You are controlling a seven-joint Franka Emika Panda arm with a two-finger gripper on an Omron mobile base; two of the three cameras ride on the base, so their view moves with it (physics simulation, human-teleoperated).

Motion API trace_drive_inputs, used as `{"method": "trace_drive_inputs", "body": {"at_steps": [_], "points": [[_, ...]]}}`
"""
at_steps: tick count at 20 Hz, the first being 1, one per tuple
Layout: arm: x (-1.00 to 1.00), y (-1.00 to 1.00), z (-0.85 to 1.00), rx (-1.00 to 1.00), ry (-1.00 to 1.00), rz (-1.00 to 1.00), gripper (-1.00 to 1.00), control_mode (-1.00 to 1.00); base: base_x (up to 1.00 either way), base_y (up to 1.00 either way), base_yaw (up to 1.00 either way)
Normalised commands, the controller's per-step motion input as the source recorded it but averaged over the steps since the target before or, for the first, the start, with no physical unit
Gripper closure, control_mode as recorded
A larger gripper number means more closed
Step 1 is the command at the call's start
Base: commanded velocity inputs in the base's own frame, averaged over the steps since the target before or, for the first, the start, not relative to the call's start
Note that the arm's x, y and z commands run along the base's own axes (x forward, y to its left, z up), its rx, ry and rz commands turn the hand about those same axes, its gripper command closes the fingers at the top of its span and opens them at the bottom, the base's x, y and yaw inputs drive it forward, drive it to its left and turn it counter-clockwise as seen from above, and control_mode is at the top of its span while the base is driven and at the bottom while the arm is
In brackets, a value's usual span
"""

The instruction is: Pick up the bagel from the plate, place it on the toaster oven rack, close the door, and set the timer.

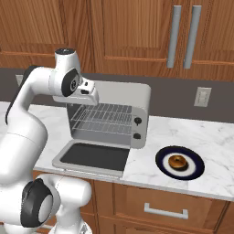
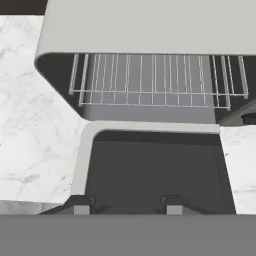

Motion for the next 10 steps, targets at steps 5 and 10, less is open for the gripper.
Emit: {"method": "trace_drive_inputs", "body": {"at_steps": [5,10], "points": [[-0.15,-0.03,0.00,0.00,-0.03,0.00,-1.00,-1.00,0.00,0.00,0.00],[-0.42,-0.46,0.00,0.08,-0.16,-0.02,-1.00,-1.00,0.00,0.00,0.00]]}}
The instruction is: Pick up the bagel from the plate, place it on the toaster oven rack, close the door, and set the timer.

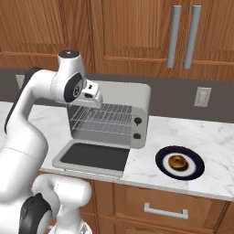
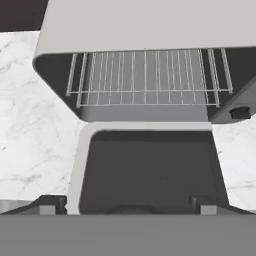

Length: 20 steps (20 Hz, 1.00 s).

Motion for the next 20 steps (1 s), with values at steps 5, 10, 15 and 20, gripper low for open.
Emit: {"method": "trace_drive_inputs", "body": {"at_steps": [5,10,15,20], "points": [[-0.37,-0.56,0.00,0.14,-0.22,-0.10,-1.00,-1.00,0.00,0.00,0.00],[-0.19,-0.15,-0.03,0.03,-0.20,-0.24,-1.00,-1.00,0.00,0.00,0.00],[0.00,0.00,-0.21,0.00,-0.04,-0.31,-1.00,-1.00,0.00,0.00,0.00],[0.03,0.04,-0.18,0.00,0.00,-0.24,-1.00,-1.00,0.00,0.00,0.00]]}}
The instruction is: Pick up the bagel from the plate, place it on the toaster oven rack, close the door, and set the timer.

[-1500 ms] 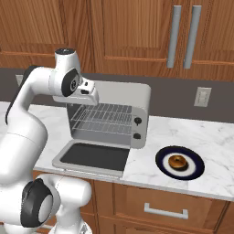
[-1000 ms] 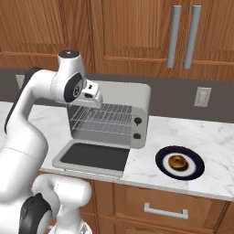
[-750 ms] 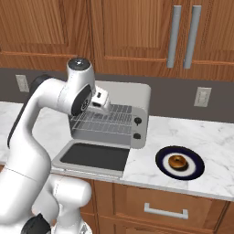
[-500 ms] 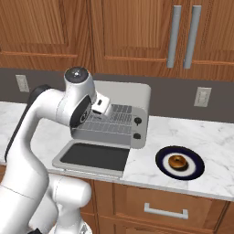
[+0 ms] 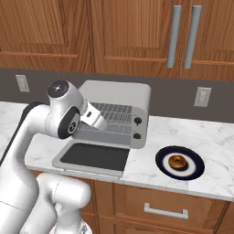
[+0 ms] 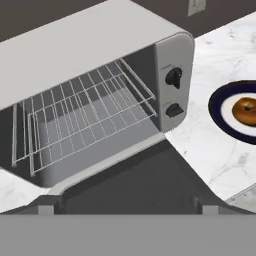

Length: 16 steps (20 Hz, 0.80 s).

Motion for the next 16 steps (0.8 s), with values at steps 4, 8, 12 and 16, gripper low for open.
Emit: {"method": "trace_drive_inputs", "body": {"at_steps": [4,8,12,16], "points": [[0.03,0.17,-0.15,0.00,0.00,-0.10,-1.00,-1.00,0.00,0.00,0.00],[0.10,0.25,-0.11,0.00,0.00,-0.05,-1.00,-1.00,0.00,0.00,0.00],[0.02,0.31,-0.05,-0.02,-0.02,0.00,-1.00,-1.00,0.00,0.00,0.00],[0.09,0.20,-0.06,-0.03,-0.02,0.00,-1.00,-1.00,0.00,0.00,0.00]]}}
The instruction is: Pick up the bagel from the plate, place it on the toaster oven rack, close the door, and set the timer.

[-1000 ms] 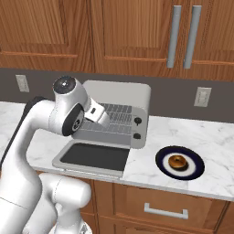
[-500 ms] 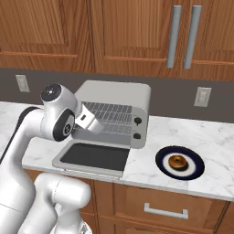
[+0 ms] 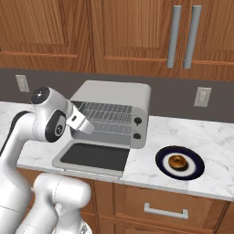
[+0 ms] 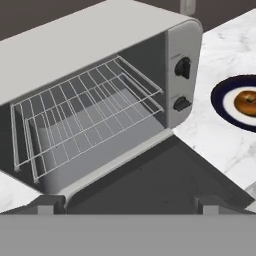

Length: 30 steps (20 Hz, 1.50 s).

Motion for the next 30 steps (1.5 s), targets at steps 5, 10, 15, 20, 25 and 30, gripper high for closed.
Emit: {"method": "trace_drive_inputs", "body": {"at_steps": [5,10,15,20,25,30], "points": [[0.27,0.06,-0.14,-0.03,0.00,0.00,-1.00,-1.00,0.00,0.00,0.00],[0.38,0.00,-0.12,-0.01,0.00,0.00,-1.00,-1.00,0.00,0.00,0.00],[0.39,0.00,-0.11,-0.01,0.00,0.00,-1.00,-1.00,0.00,0.00,0.00],[0.30,0.00,-0.22,-0.02,0.00,0.03,-1.00,-1.00,0.00,0.00,0.00],[0.32,0.00,-0.33,-0.03,0.00,0.14,-1.00,-1.00,0.00,0.00,0.00],[0.18,0.00,-0.15,-0.03,0.00,0.13,-1.00,-1.00,0.00,0.00,0.00]]}}
